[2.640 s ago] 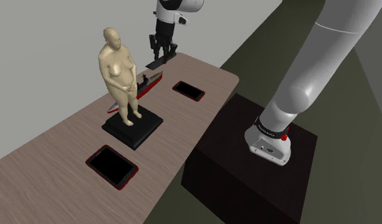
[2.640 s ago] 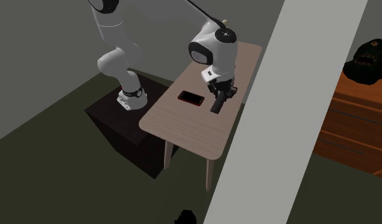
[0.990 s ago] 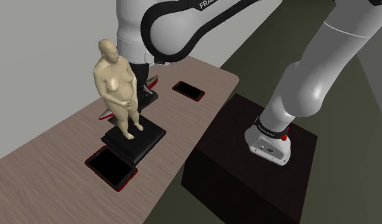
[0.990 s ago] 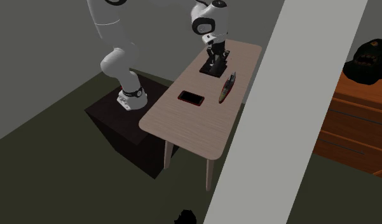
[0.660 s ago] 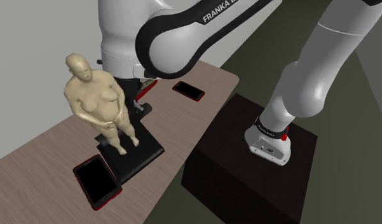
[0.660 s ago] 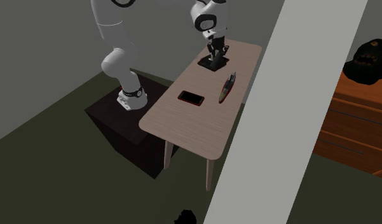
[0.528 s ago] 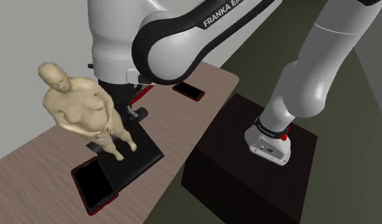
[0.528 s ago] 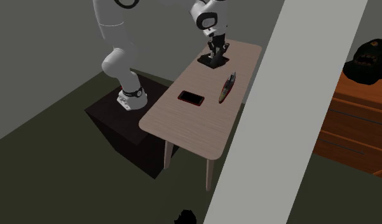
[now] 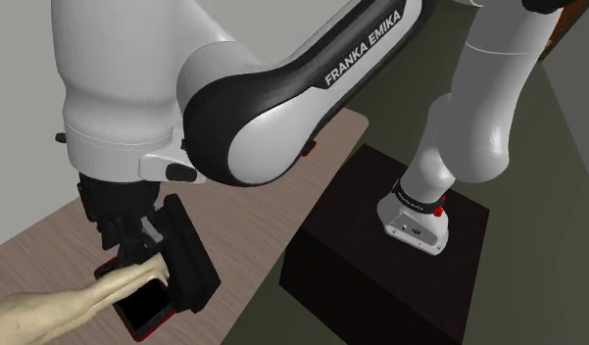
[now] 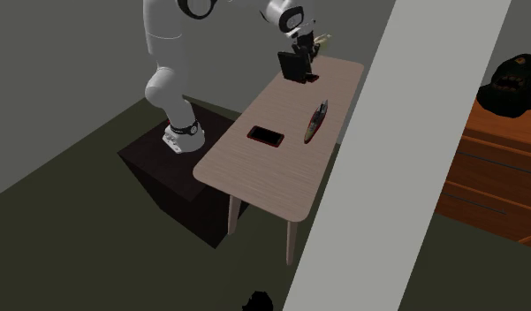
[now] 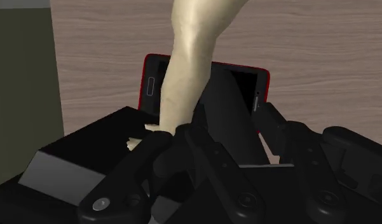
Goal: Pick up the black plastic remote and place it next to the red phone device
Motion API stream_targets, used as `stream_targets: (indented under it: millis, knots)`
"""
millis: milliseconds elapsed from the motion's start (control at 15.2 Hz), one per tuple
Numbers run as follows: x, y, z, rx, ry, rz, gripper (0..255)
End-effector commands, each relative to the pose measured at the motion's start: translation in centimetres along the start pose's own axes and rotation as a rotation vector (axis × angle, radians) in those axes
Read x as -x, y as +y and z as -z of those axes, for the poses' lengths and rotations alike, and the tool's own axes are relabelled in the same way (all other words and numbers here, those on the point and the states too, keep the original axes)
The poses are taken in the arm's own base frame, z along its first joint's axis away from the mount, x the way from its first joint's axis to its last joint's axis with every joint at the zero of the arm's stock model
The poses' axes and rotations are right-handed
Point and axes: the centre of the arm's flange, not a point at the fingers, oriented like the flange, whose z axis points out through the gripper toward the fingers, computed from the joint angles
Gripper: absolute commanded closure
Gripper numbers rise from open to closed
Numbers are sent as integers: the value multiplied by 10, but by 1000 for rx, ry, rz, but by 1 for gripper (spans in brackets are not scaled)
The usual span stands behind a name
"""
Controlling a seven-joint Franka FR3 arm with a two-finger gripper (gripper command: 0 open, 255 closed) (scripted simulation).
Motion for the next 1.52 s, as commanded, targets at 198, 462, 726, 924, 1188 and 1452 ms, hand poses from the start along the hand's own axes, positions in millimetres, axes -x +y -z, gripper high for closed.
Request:
stream_targets:
  millis: [198,462,726,924,1188,1452]
  knots:
    - [45,37,-34,82,108,4,255]
    - [88,57,-47,82,108,4,255]
    - [82,60,-67,82,108,4,255]
    - [76,61,-81,82,108,4,255]
    - [69,64,-101,82,108,4,255]
    - [63,66,-120,82,108,4,255]
